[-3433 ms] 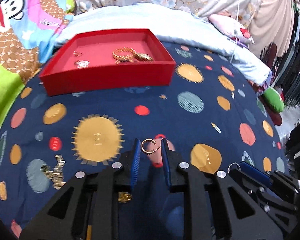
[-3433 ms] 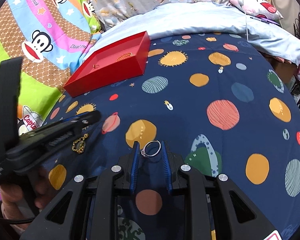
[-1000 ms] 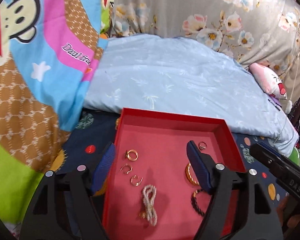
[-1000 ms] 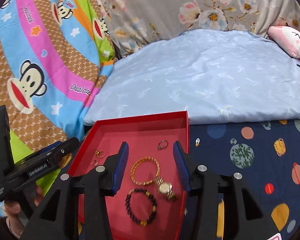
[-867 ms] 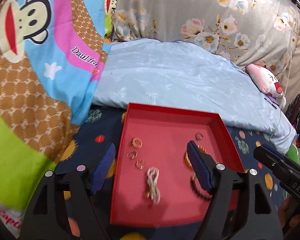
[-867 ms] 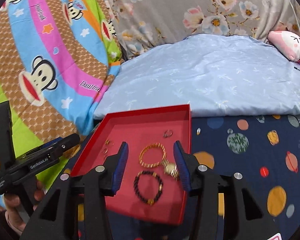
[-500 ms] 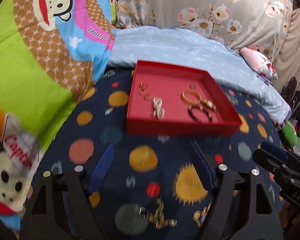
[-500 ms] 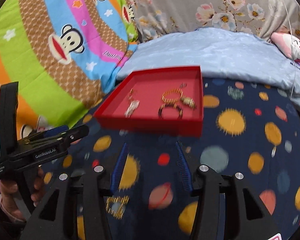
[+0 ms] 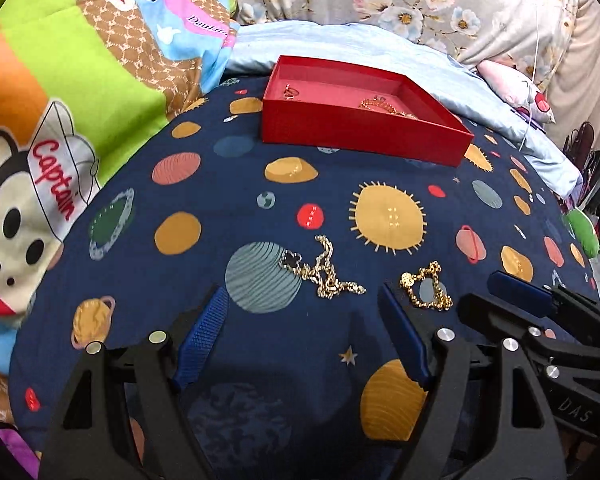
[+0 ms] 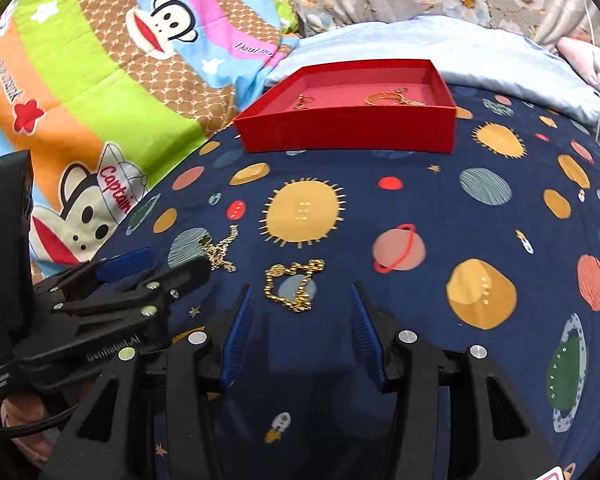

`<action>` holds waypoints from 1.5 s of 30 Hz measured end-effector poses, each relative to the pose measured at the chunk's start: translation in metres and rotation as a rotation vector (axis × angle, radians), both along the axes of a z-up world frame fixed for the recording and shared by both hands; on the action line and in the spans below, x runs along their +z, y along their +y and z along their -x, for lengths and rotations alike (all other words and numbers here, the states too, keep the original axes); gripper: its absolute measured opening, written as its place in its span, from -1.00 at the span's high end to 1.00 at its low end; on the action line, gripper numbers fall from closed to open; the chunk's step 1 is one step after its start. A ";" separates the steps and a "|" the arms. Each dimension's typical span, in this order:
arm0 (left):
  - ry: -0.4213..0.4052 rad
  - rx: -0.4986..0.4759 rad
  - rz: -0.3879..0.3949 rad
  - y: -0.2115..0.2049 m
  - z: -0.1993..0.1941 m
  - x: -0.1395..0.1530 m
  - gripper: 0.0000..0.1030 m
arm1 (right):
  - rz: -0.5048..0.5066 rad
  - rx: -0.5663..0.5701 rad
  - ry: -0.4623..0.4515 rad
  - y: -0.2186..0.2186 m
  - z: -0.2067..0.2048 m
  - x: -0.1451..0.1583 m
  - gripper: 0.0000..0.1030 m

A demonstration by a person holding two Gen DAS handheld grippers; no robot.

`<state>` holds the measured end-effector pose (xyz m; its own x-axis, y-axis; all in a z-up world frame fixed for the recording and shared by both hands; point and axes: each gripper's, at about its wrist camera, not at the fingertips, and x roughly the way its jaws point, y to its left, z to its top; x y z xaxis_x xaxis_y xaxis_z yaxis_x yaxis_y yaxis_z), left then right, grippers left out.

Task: Organize jewelry
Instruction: 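Grasp the gold chain with the right tool while the left grasps the other chain, then carry both gold chains into the red tray and open both tools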

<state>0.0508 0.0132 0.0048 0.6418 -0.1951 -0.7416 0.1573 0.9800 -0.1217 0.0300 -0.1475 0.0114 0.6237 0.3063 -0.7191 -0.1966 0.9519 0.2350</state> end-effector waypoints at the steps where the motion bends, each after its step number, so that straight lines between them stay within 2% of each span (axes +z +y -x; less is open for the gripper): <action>1: 0.005 0.005 0.004 0.002 0.000 -0.002 -0.46 | 0.009 0.004 0.000 0.002 0.000 -0.001 0.12; 7: 0.031 0.031 0.011 0.010 -0.004 -0.010 -0.46 | 0.037 0.022 0.044 0.012 -0.010 -0.013 0.43; 12: 0.028 0.026 0.006 0.009 -0.005 -0.010 -0.46 | 0.052 0.021 0.046 0.015 -0.014 -0.015 0.55; 16: 0.028 0.024 0.013 0.009 -0.005 -0.010 -0.47 | 0.080 -0.001 0.049 0.015 -0.017 -0.015 0.82; 26: 0.042 0.008 0.040 0.004 -0.012 -0.007 -0.45 | 0.055 -0.089 0.053 -0.018 -0.008 -0.015 0.83; 30: 0.049 0.015 0.038 -0.005 -0.020 -0.007 -0.21 | 0.016 -0.103 0.058 -0.026 -0.007 -0.016 0.83; 34: 0.023 0.018 -0.039 -0.018 -0.021 -0.008 0.08 | -0.005 -0.105 0.061 -0.028 -0.008 -0.017 0.83; 35: 0.021 0.017 -0.052 -0.019 -0.021 -0.009 0.09 | -0.011 -0.105 0.062 -0.028 -0.008 -0.018 0.83; 45: 0.017 0.022 -0.075 -0.020 -0.022 -0.008 0.65 | -0.025 -0.106 0.064 -0.029 -0.008 -0.018 0.83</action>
